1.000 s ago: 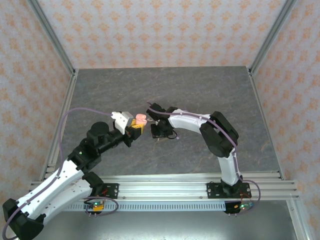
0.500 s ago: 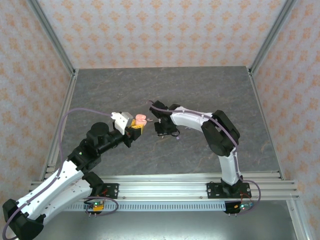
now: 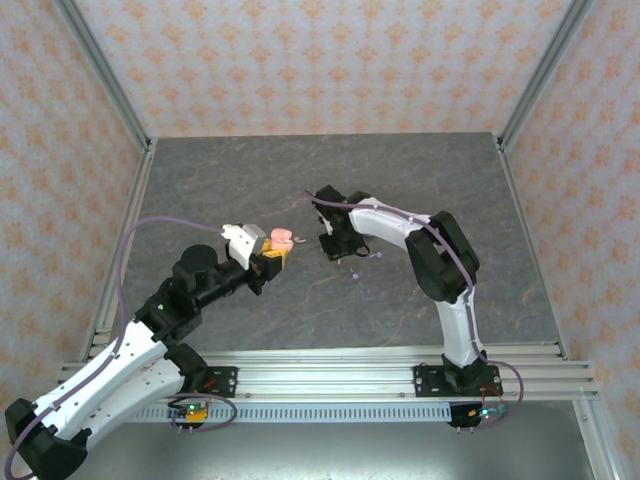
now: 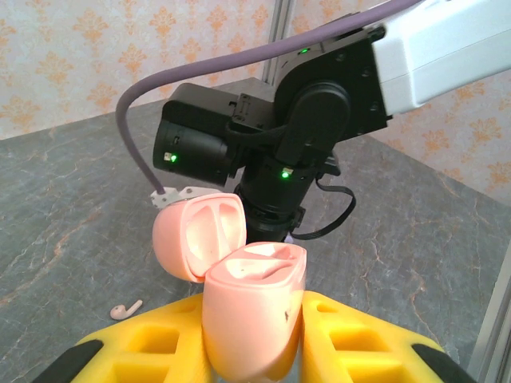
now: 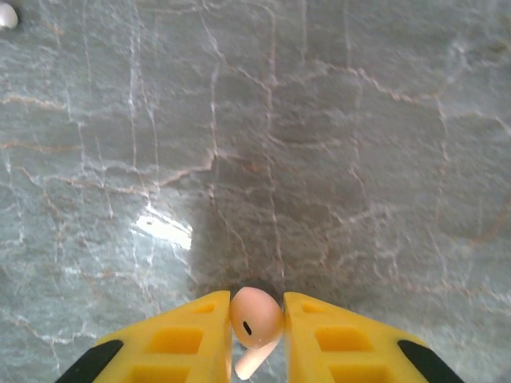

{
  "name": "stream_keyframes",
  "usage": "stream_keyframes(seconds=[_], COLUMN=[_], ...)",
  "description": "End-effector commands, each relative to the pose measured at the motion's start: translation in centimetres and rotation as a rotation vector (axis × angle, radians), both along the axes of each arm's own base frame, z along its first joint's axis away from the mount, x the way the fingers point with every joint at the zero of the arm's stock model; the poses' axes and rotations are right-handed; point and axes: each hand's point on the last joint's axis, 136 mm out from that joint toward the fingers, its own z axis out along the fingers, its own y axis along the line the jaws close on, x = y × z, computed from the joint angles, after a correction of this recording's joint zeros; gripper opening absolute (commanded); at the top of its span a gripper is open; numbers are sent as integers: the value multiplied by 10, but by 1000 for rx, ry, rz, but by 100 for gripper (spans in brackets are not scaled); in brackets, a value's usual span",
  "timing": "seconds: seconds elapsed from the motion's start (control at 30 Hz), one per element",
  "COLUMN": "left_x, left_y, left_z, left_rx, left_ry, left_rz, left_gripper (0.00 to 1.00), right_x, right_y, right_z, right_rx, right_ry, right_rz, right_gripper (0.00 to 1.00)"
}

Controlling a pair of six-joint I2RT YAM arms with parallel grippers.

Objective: Insert the wireless bluetooth earbuds into the charging case

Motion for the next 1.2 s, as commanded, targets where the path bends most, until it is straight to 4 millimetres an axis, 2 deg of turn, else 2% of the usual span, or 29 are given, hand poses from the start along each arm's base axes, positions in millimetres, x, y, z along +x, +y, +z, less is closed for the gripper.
stream_keyframes(seconds=[0.0,0.1,0.23,0.4,0.53,0.67,0.87,1.17], left_x=[1,1,1,1,1,1,0,1], left_y=[3,3,3,3,3,2,3,2], left_z=[-3,-3,-4,-4,-4,-4,-4,-5], left_rx=[2,4,2,2,2,2,-4,-10], left_ry=[2,1,3,3,0,0,0,-1], left_rz=[18,20,19,20,19,19,19,17], left_gripper=[27,27,27,27,27,27,27,27], right_x=[-2,0,5,8,8,6,4,4], right_y=[0,5,3,-2,-4,-2,-3,-4], right_z=[-3,-1,5,19,23,24,23,13], right_rx=[-32,-16,-19,0,35,61,29,-21], right_ry=[28,27,5,-27,-39,-48,-67,-61], right_rz=[44,39,-4,-169,-330,-421,-495,-516], right_gripper=[26,29,41,47,48,47,48,44])
